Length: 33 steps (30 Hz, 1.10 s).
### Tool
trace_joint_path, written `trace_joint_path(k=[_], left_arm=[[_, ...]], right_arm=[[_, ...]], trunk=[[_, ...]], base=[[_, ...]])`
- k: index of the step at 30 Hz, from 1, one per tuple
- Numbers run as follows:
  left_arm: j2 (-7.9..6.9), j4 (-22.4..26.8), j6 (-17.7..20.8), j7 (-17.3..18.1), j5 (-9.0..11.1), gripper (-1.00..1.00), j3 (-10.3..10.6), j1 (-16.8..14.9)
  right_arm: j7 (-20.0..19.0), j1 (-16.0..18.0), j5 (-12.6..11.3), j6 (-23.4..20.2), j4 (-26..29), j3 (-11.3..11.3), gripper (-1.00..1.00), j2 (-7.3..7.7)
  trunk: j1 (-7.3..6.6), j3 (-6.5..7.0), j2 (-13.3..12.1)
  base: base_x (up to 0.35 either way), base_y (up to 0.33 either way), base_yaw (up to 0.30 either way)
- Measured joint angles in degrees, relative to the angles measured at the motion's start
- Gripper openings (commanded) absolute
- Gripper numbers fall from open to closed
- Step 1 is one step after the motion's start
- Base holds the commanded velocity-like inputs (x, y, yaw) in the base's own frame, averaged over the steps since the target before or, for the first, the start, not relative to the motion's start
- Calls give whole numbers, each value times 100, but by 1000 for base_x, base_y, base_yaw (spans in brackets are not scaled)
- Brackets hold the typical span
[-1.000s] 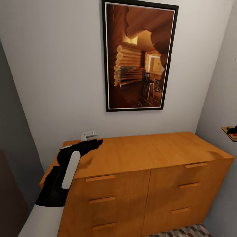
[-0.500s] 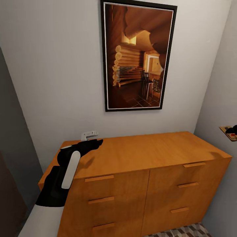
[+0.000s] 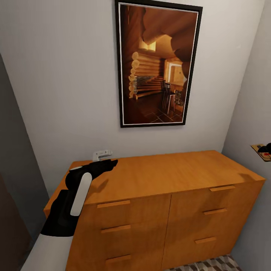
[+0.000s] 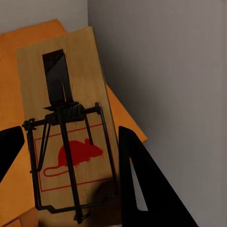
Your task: Take the four mousetraps from the cabinet in the bathroom and place them on the bathroom floor. Make sure all four end up on the same floor surface, and ensure that at least two of them are either under or directly next to the same bathroom sink.
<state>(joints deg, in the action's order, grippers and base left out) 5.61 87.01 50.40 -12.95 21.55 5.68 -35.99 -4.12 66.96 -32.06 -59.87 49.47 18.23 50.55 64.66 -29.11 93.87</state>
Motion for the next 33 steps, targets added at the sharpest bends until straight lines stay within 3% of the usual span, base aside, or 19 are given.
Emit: trace_joint_path(k=[6, 33], left_arm=[[1, 3, 382, -1, 0, 100, 1, 0], [9, 3, 435, -1, 0, 100, 1, 0]], right_arm=[[-2, 0, 0, 0, 0, 0, -100, 0], [0, 0, 1, 0, 8, -9, -100, 9]], trunk=[[-65, 53, -119], [-658, 538, -1202]], base=[[0, 0, 0], [0, 0, 0]])
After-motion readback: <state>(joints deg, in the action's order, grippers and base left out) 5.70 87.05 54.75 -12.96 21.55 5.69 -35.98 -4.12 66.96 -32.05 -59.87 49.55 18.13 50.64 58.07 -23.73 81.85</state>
